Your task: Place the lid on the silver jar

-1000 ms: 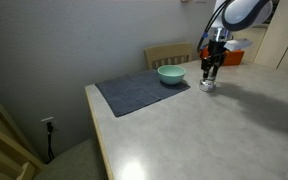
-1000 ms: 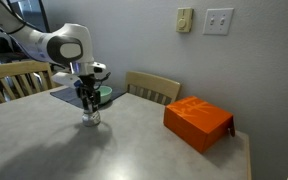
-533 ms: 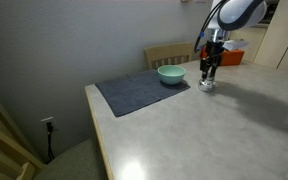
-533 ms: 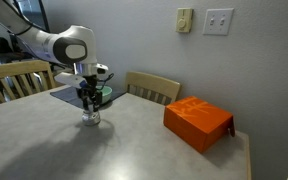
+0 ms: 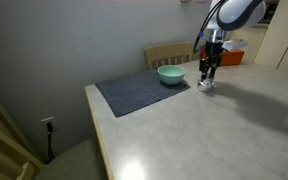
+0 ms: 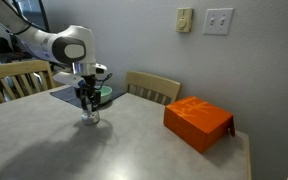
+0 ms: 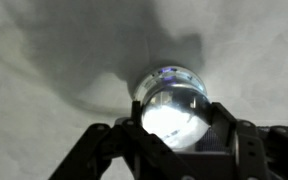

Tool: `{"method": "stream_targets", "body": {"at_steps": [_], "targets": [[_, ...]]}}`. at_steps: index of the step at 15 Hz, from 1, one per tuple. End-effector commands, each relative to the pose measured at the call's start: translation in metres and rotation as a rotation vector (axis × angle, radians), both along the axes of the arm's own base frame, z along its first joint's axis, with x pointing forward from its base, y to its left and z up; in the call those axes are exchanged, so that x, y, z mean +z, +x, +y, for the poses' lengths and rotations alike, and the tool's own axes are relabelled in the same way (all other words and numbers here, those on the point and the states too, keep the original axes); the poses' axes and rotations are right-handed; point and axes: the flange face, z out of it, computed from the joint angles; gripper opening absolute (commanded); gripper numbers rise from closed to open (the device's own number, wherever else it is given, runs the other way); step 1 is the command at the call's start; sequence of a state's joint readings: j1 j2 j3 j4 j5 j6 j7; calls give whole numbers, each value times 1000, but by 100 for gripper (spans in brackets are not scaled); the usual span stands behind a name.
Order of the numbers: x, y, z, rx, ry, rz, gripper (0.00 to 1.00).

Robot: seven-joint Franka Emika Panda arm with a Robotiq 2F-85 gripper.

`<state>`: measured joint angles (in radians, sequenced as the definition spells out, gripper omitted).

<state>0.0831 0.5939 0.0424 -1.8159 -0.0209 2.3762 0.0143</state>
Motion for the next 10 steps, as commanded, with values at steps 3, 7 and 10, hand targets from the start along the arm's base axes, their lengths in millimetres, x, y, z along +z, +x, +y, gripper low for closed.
{"method": "stream_targets", "body": {"at_steps": [3,7,10], "targets": [[-19,-1,-13,11,36,60,44],[-29,1,-20,13,60,133,44],[-34,5,-21,9,55,177,44]]}}
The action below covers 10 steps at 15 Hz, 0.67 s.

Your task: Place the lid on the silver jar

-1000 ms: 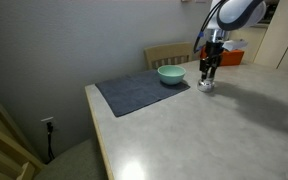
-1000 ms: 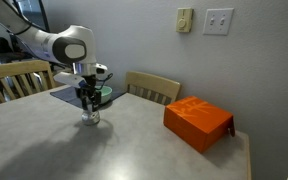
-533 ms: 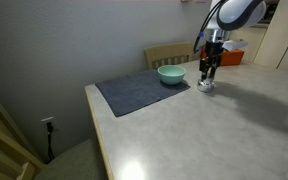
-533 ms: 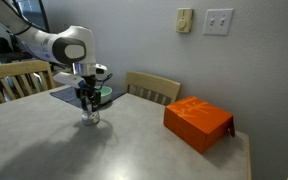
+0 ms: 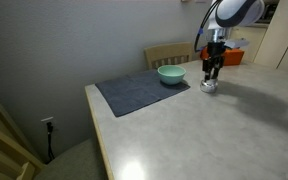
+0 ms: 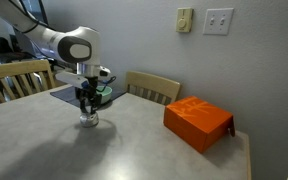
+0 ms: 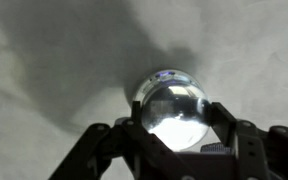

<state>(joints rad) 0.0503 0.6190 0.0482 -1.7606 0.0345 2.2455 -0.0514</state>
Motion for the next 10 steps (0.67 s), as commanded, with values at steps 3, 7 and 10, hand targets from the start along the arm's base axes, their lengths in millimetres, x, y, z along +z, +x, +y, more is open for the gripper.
{"method": "stream_targets", "body": {"at_steps": [3,7,10], "targets": [[-37,9,-4,7,-7,91,44],[-50,17,-5,7,-28,118,44],[-57,22,-3,3,-66,109,44]]}}
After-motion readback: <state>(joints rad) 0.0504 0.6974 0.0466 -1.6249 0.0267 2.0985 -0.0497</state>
